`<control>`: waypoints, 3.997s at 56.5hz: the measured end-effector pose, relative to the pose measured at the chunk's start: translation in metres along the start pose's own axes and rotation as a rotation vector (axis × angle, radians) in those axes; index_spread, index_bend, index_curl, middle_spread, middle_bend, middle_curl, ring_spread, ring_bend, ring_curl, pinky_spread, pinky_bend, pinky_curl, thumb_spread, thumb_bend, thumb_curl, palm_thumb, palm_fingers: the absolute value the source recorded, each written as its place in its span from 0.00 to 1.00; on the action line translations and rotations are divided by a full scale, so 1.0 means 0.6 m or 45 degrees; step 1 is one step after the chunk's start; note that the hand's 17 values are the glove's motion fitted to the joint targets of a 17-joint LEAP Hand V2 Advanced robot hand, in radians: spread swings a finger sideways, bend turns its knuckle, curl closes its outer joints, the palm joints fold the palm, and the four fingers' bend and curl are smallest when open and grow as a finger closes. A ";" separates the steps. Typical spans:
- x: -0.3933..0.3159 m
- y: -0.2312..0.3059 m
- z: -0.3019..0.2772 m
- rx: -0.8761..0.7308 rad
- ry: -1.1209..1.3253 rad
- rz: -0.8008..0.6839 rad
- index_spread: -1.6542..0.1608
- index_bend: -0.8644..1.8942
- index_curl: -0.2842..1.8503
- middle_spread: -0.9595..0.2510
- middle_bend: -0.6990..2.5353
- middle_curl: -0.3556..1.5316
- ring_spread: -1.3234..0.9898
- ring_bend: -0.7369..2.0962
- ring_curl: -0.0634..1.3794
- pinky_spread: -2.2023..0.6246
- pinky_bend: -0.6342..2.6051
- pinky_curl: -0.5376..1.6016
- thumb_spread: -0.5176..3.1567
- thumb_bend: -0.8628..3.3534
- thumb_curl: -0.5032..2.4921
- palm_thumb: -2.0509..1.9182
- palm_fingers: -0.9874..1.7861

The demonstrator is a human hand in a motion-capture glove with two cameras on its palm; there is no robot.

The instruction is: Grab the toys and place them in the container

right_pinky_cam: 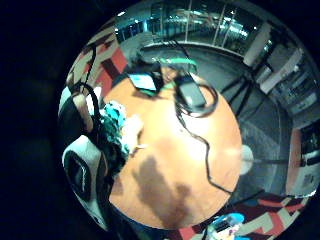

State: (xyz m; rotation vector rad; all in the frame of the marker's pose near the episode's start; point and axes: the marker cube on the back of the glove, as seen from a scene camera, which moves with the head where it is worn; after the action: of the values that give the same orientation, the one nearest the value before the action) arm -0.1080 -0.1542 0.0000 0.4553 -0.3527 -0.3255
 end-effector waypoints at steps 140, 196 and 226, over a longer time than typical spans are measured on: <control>-0.287 -0.039 0.073 0.016 -0.204 -0.155 0.86 0.70 0.51 0.59 0.46 0.51 0.50 0.34 0.14 0.78 0.32 0.38 0.42 0.23 0.42 0.70 0.43; -0.460 -0.070 0.240 -0.223 -0.140 -0.349 0.84 0.65 0.49 0.59 0.45 0.50 0.48 0.33 0.19 0.78 0.30 0.40 0.46 0.22 0.43 0.71 0.44; -0.450 -0.068 0.222 -0.295 -0.195 -0.248 0.82 0.46 0.40 0.75 0.27 0.41 0.54 0.32 0.21 0.78 0.39 0.44 0.49 0.20 0.37 0.66 0.31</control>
State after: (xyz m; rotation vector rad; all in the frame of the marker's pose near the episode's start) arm -0.4103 -0.1354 0.0235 0.2376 -0.4152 -0.5863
